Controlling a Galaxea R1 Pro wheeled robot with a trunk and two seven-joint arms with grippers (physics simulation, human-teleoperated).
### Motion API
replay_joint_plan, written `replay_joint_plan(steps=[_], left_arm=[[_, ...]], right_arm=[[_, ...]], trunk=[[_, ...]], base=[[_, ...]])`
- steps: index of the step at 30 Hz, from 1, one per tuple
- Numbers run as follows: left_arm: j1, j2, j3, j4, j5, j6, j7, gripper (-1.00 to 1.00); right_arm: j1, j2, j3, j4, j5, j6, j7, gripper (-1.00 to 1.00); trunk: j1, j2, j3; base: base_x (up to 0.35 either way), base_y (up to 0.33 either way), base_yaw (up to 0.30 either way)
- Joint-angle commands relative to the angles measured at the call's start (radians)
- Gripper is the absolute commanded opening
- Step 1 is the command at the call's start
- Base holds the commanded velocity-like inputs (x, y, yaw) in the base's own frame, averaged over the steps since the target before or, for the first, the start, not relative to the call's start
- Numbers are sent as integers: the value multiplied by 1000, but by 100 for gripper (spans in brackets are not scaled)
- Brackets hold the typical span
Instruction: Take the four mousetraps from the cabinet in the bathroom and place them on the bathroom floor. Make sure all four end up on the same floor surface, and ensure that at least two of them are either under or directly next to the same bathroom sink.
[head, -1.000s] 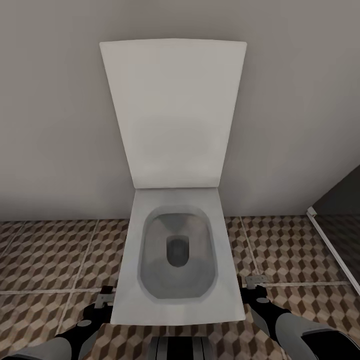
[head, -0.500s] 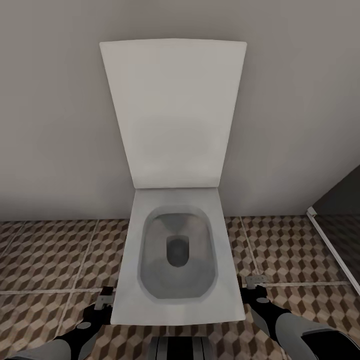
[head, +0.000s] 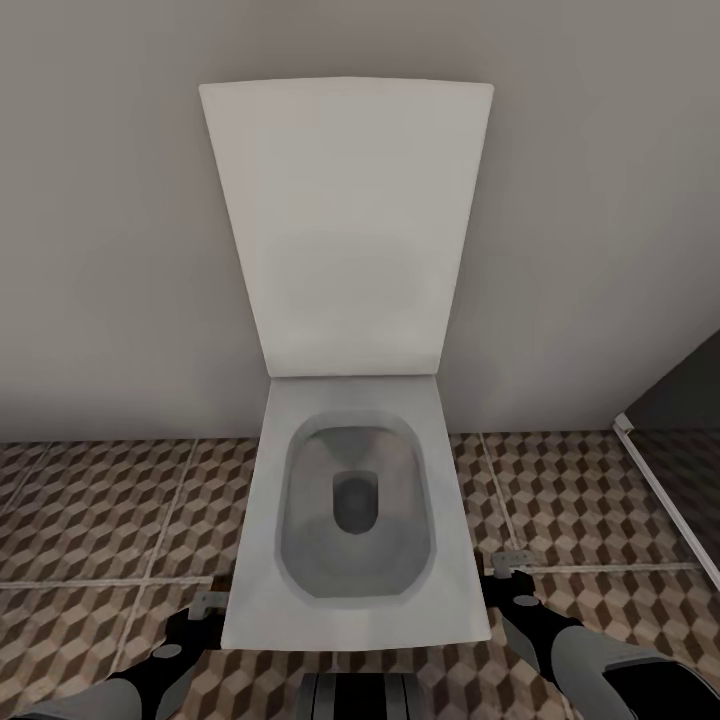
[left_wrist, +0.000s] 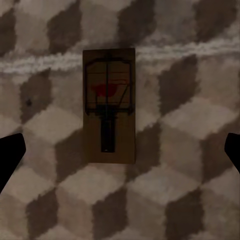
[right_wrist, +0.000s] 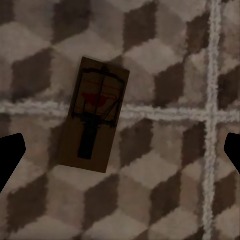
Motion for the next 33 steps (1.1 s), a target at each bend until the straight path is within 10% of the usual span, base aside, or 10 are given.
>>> replay_joint_plan(steps=[1, 33], left_arm=[[0, 0, -9, 1, 10, -3, 2, 100], [0, -1, -8, 1, 11, -31, 2, 100]], right_arm=[[-1, 0, 7, 2, -2, -4, -3, 100], [-1, 0, 7, 2, -2, -4, -3, 100]], trunk=[[0, 0, -1], [0, 0, -1]], base=[[0, 0, 0], [0, 0, 0]])
